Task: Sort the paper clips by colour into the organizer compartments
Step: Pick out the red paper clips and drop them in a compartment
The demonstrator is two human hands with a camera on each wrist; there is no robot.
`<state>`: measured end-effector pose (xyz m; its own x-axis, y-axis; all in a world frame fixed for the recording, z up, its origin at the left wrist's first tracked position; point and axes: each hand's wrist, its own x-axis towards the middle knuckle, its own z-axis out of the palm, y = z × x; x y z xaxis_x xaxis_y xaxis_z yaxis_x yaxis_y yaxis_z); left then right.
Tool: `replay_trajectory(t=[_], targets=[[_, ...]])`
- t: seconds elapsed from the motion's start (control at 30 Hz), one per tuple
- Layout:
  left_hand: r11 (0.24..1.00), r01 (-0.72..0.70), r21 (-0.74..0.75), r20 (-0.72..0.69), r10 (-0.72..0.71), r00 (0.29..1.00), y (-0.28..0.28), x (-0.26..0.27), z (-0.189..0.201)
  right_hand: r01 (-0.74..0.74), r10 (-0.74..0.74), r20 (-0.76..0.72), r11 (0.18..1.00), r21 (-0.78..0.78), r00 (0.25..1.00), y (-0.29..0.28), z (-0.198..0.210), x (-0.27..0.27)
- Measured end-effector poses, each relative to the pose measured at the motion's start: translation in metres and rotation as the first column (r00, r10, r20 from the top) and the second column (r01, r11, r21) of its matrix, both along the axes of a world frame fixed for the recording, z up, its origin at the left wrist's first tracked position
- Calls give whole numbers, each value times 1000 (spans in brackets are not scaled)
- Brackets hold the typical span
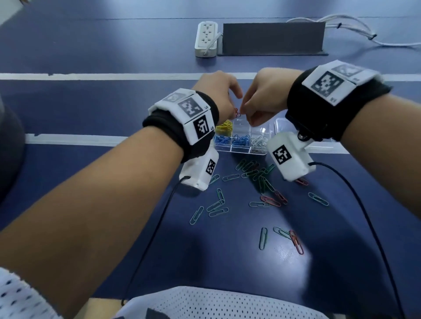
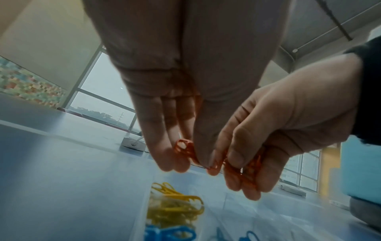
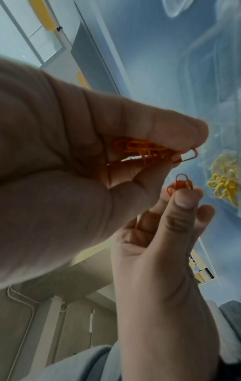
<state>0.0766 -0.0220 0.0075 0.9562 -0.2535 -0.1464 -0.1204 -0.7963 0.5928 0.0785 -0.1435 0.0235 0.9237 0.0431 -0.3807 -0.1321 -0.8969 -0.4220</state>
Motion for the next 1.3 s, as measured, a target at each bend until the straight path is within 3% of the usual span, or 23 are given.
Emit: replay_trajectory(t=[0.23, 0.63, 0.87, 1.13, 1.23, 1.3], targets=[[999, 21, 30, -17, -20, 1000, -11, 1, -5, 70, -69, -14, 996, 47, 998, 2, 1, -1], [995, 28, -99, 29, -25, 999, 2, 0, -12, 73, -73, 32, 997, 21, 997, 0, 2, -4], [965, 247, 84, 56, -252, 966, 23, -24, -7, -65, 68, 73, 997, -46, 995, -20, 7, -41], [832, 514, 206, -19, -522, 853, 7, -69, -11, -278, 282, -17, 928, -250, 959, -33, -8, -98], [778, 556, 291, -16, -577, 816, -7, -75, -17, -364, 353, -94, 879, -306, 931, -27, -19, -113], [774, 519, 363, 8, -559, 829, -13, -74, -20, -389, 379, -96, 861, -328, 920, -26, -26, -116]])
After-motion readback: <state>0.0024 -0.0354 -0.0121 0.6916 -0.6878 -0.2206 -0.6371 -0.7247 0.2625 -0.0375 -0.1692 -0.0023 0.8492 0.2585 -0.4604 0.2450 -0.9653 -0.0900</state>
